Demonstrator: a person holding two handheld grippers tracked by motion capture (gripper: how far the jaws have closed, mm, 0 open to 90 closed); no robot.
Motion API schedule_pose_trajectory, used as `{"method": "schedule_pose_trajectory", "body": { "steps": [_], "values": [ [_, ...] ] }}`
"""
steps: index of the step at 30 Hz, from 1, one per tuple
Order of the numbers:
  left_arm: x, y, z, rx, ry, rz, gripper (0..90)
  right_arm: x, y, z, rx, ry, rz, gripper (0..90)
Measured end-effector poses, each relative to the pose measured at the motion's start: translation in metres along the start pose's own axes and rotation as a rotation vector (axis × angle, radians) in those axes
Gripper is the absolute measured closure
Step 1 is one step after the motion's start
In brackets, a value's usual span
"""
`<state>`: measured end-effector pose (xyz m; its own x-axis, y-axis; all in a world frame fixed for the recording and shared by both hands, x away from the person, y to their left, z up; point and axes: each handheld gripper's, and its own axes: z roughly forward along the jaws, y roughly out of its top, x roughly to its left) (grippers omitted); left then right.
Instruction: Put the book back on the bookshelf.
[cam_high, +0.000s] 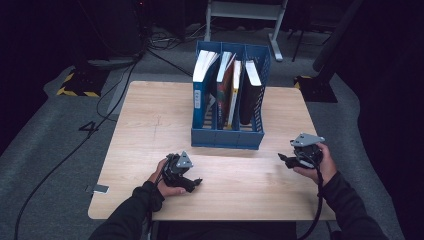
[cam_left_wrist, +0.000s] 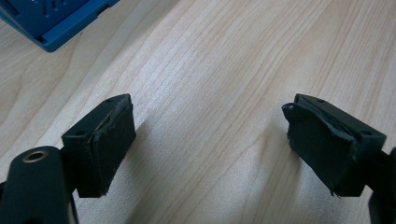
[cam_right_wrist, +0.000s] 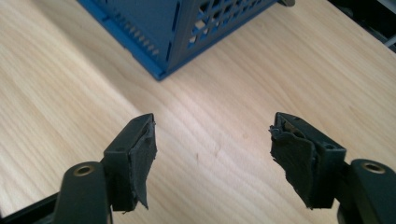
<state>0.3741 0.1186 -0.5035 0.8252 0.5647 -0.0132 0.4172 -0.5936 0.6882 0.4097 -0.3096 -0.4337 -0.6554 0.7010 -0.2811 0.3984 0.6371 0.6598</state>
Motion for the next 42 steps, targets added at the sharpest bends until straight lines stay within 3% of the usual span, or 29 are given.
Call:
{"method": "schedule_pose_trajectory", "body": {
  "steps": [9,23,27,29,33,37,42],
  "values": [
    [0.000,0.000,0.000,0.000,0.001,-0.002,15.7,0.003,-0.031,-0.001,0.021,0.025,0.006,30.4],
    [0.000,0.000,0.000,0.000,0.000,-0.003,15.7,0.000,-0.081,-0.007,-0.001,0.089,0.054,29.4],
    [0.000,0.000,0.000,0.000,0.002,-0.003,15.7,-0.001,-0.096,-0.011,-0.021,0.119,0.103,29.1],
    [0.000,0.000,0.000,0.002,0.001,-0.002,15.7,-0.001,-0.104,-0.012,-0.019,0.106,0.114,28.5],
    [-0.001,0.000,0.000,0.001,0.003,-0.004,15.7,-0.006,-0.124,-0.015,-0.080,0.155,0.228,24.7],
    [-0.001,0.000,0.000,0.002,0.003,-0.004,15.7,-0.010,-0.130,-0.018,-0.072,0.139,0.258,23.8],
    [-0.001,-0.001,0.000,0.001,0.004,-0.005,15.7,-0.010,-0.130,-0.019,-0.071,0.135,0.262,23.6]
  ]
}}
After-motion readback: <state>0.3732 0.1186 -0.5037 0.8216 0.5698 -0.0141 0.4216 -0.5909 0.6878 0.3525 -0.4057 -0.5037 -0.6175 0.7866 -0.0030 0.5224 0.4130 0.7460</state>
